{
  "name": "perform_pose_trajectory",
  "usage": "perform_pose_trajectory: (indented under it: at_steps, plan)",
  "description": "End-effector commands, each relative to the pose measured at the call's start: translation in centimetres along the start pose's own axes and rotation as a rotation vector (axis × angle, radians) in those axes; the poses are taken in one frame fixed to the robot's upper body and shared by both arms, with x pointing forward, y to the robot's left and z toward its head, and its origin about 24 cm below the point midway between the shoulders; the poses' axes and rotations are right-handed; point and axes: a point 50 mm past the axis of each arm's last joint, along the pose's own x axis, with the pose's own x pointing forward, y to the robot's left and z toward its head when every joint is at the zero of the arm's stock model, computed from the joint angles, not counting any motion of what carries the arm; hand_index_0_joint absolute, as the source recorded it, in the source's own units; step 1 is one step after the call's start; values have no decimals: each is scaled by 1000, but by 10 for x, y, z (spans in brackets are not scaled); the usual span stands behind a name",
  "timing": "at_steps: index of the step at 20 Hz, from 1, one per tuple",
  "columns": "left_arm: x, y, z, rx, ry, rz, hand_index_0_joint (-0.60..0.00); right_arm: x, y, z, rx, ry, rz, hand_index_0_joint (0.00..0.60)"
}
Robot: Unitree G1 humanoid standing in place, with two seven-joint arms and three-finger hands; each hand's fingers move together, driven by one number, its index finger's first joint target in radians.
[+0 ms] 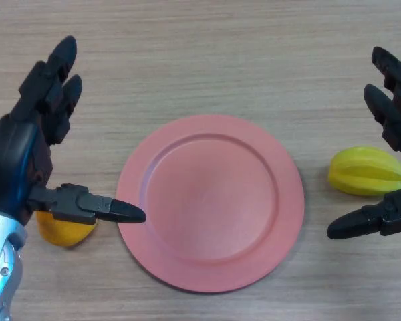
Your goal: Pick up the yellow starfruit and place it on the plate
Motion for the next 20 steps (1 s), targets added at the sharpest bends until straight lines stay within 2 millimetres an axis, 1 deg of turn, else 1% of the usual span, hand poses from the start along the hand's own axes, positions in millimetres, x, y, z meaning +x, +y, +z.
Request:
perform_pose_trajectory:
  at_steps: [1, 4, 7, 9, 11, 12, 13, 14, 15, 16, 17, 18, 19, 20]
  plan:
    - [-1, 14, 33, 33, -184, 46, 0, -10, -15, 35, -117, -216, -64, 0]
    - [-6, 8, 35, 64, -171, 29, 0, -12, -16, 35, -125, -214, -67, 0]
    - [-7, 6, 36, 77, -170, 24, 0, -12, -18, 35, -115, -207, -71, 0]
    - [-9, 4, 36, 85, -157, 9, 0, -7, -23, 31, -159, -234, -98, 0]
    - [-11, 3, 35, 87, -153, 10, 0, 0, -25, 22, -197, -223, -85, 0]
    - [-12, 4, 36, 89, -162, 20, 0, 6, -27, 14, -293, -237, -79, 0]
    - [-12, 5, 36, 90, -167, 27, 0, 9, -29, 11, -316, -236, -78, 0]
    - [-13, 6, 37, 105, -177, 38, 0, 17, -34, 2, -390, -248, -86, 0]
    - [-13, 7, 37, 110, -181, 39, 0, 20, -36, 0, -408, -249, -92, 0]
    - [-13, 9, 37, 110, -178, 42, 0, 28, -41, -10, -440, -224, -86, 0]
    - [-13, 9, 37, 111, -177, 44, 0, 31, -42, -14, -448, -213, -84, 0]
    - [-15, 10, 34, 108, -166, 47, 0, 39, -44, -24, -494, -194, -80, 0]
    - [-15, 10, 34, 108, -160, 45, 0, 42, -45, -27, -511, -186, -78, 0]
    - [-16, 12, 35, 110, -168, 51, 0, 49, -46, -35, -520, -167, -75, 0]
